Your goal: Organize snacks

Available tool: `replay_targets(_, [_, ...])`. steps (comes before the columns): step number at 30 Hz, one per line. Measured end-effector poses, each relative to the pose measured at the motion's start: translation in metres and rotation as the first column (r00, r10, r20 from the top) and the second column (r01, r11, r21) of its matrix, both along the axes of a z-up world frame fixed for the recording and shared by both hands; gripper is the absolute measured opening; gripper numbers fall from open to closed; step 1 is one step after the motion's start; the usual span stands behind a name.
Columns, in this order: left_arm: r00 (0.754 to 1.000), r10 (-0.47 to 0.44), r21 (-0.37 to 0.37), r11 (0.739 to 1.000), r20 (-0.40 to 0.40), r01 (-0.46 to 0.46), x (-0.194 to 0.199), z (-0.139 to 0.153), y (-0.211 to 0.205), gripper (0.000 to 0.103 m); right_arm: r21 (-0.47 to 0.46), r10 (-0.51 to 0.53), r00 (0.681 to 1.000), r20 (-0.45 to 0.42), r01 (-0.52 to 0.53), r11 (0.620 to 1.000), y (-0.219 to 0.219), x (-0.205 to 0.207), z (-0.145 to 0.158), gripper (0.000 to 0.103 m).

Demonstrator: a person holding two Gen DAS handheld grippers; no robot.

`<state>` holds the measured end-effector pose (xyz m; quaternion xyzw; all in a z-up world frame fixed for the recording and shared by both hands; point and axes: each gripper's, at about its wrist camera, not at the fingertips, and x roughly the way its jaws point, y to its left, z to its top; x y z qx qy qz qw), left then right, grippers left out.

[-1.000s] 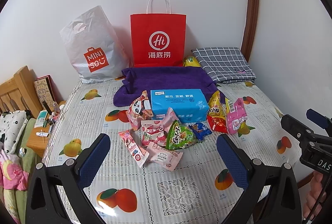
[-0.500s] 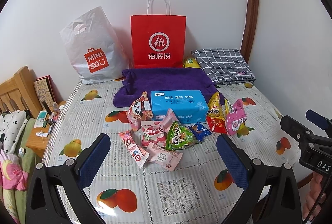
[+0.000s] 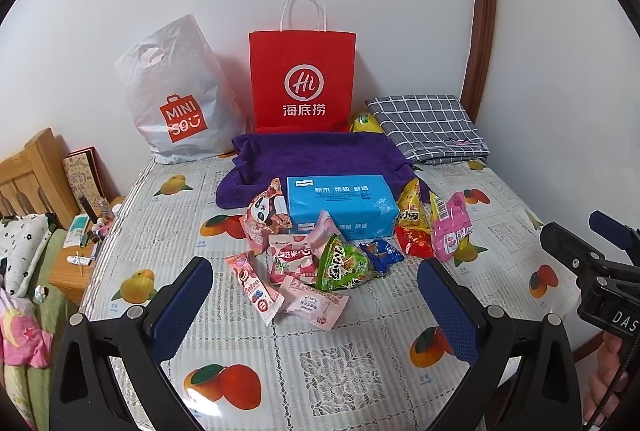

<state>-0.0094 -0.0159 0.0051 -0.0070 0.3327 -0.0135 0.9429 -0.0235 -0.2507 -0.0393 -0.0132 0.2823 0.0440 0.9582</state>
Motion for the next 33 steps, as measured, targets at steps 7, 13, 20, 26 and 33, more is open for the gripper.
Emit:
replay_targets(7, [1.0, -0.002, -0.002, 1.0, 0.001, 0.002, 0.0, -0.002, -0.002, 0.103, 0.01, 0.004, 1.0, 0.004, -0.004, 1.0, -0.004, 0.0, -0.001, 0.102])
replay_targets(13, [1.0, 0.002, -0.006, 1.0, -0.023, -0.002, 0.01, -0.014, 0.003, 0.103, 0.01, -0.004, 1.0, -0.012, 0.004, 1.0, -0.011, 0.008, -0.011, 0.102])
replay_targets(20, [0.996, 0.024, -0.022, 0.999, -0.091, -0.026, 0.03, -0.044, 0.018, 0.103, 0.013, -0.032, 0.997, -0.068, 0.033, 0.999, -0.028, 0.029, -0.039, 0.099])
replay_targets(26, [0.988, 0.049, -0.042, 0.998, -0.146, -0.056, 0.044, -0.074, 0.036, 0.102, 0.021, -0.064, 0.987, -0.144, 0.068, 0.997, -0.045, 0.055, -0.074, 0.09])
replay_targets(33, [0.981, 0.076, -0.059, 0.994, -0.18, -0.088, 0.063, -0.101, 0.057, 0.102, 0.047, -0.045, 0.979, -0.2, 0.055, 0.997, -0.05, 0.086, -0.105, 0.089])
